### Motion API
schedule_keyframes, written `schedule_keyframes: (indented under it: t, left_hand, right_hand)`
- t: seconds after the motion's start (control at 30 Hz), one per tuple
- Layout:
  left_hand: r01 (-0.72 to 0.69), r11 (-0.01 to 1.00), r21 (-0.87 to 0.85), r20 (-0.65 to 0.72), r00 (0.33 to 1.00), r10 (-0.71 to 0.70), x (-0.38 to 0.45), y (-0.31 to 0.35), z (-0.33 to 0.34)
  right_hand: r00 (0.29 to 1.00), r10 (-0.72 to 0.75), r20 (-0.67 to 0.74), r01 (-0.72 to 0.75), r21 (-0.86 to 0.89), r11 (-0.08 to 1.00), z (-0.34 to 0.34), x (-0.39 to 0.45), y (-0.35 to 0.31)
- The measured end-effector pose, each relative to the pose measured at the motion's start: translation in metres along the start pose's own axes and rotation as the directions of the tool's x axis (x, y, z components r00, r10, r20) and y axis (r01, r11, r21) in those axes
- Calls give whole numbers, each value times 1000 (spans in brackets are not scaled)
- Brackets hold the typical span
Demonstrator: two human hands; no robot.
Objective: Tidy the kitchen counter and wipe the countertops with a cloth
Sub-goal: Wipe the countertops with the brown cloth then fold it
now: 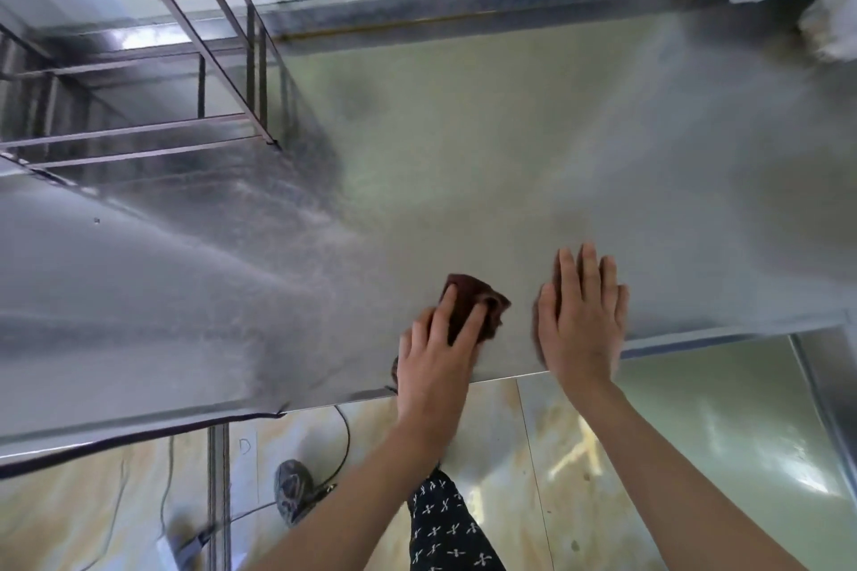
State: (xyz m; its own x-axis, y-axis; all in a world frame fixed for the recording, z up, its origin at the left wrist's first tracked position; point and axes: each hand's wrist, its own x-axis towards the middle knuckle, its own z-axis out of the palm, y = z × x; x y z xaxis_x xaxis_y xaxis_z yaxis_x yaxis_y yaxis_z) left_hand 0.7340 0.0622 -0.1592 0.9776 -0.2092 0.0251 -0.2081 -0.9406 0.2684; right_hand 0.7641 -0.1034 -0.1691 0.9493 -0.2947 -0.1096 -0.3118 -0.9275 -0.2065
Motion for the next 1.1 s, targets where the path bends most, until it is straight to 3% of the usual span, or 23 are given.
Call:
schedule_keyframes:
  t: [0.13, 0.23, 0.3, 0.33, 0.37, 0.43, 0.57, 0.67, 0.73, 0.8, 0.9, 1.0, 1.1]
  left_hand:
    - [-180, 983, -36, 56, 982, 181, -17, 2, -1]
    - [-317, 945, -83, 155, 932, 327, -17, -11, -7]
    - [-287, 930, -231, 224, 914, 338, -11, -18, -21]
    - [-193, 896, -399, 267, 911, 315, -6, -16, -35]
    - [-20, 822, -570, 334, 908, 254, 0, -14, -49]
    - [336, 548, -766, 481, 865, 143, 13, -7, -71]
    - [627, 93, -773, 634, 761, 138, 27, 5, -93]
    - [763, -177, -622, 725, 647, 236, 31, 5, -99]
    - [811, -249, -529, 751, 584, 308, 32, 5, -101]
    - [840, -257, -478, 769, 541, 339, 32, 9, -103]
    - [863, -171, -475, 779, 503, 374, 31, 24, -108]
    - [787, 143, -600, 749, 489, 447, 21, 43, -109]
    - [547, 433, -716, 698, 577, 425, 10, 67, -105]
  right_hand:
    - [999, 3, 52, -10, 126, 992, -9, 2, 1]
    - [996, 26, 89, -60, 405, 912, -25, 3, 6]
    - [988, 74, 136, -141, 599, 788, -43, -10, 5]
    - [979, 110, 174, -201, 692, 693, -55, -22, 3]
    - [963, 129, 235, -266, 779, 567, -62, -34, -2]
    - [918, 144, 369, -396, 860, 321, -63, -52, -12]
    - [818, 143, 557, -541, 830, -139, -67, -84, -30]
    - [823, 158, 545, -504, 830, -238, -76, -95, -39]
    - [808, 115, 578, -534, 801, -272, -84, -102, -41]
    - [812, 79, 579, -507, 766, -396, -92, -113, -39]
    - [841, 256, 476, -280, 788, -548, -101, -136, -33]
    - [746, 536, 396, -164, 889, -428, -111, -166, -26]
    - [665, 700, 262, -168, 965, -201, -121, -204, -17]
